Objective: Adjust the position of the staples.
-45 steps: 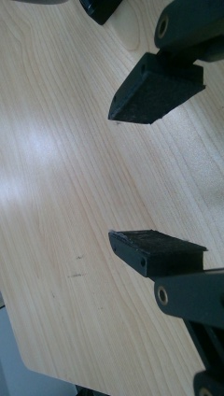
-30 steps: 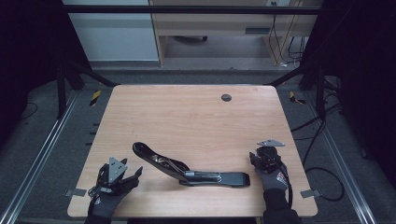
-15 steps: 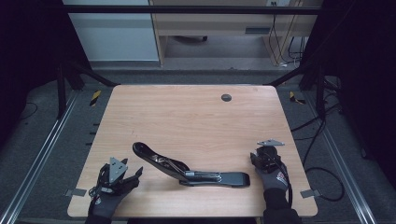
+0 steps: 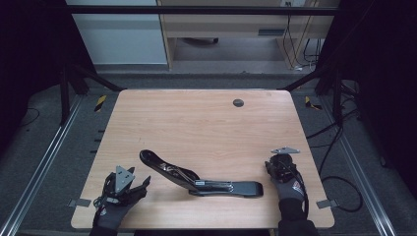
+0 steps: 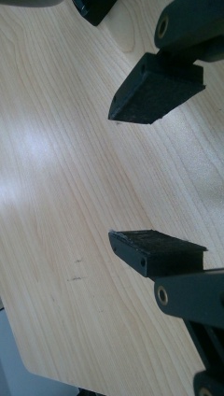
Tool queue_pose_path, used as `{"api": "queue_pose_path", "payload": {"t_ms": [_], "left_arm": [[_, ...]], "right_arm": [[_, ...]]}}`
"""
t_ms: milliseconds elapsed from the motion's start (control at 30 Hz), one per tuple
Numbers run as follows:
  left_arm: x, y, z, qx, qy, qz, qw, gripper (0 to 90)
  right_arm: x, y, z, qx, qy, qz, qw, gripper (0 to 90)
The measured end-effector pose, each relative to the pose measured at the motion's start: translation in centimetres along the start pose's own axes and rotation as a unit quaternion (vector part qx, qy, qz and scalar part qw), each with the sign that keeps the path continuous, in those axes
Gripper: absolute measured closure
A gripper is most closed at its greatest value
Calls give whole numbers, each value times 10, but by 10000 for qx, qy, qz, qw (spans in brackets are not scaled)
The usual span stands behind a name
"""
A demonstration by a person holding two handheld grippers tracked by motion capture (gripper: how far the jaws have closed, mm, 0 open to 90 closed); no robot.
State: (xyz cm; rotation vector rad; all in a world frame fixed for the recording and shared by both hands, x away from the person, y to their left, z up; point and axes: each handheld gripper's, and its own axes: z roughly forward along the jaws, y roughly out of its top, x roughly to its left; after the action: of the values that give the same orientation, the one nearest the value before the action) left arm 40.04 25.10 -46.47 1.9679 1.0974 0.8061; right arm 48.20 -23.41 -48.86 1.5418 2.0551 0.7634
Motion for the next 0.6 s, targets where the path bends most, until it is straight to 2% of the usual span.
{"api": "queue_pose_path", "payload": {"t_ms": [200,267,367,500,533,600], "left_arm": [[0,0,-1,-10,-9,7,10000,345],[0,0,-1,-2,-1,1,10000,345],[0,0,-1,-3,-4,13,10000,345],[-1,0,-1,13,5,40,10000,345],[-1,-1,-1,19,2,40,10000,345],[-1,-1,-1,24,1,41,10000,345]], "right_arm": [[-7,-3,-12,-65,252,-154,9995,780],[-12,-10,-20,1,377,-262,9989,781],[-17,-18,-26,-42,475,-404,9980,780],[-17,-22,-29,-38,596,-441,9972,780],[-17,-25,-29,11,606,-530,9968,780],[-17,-27,-28,67,648,-518,9965,780]]}}
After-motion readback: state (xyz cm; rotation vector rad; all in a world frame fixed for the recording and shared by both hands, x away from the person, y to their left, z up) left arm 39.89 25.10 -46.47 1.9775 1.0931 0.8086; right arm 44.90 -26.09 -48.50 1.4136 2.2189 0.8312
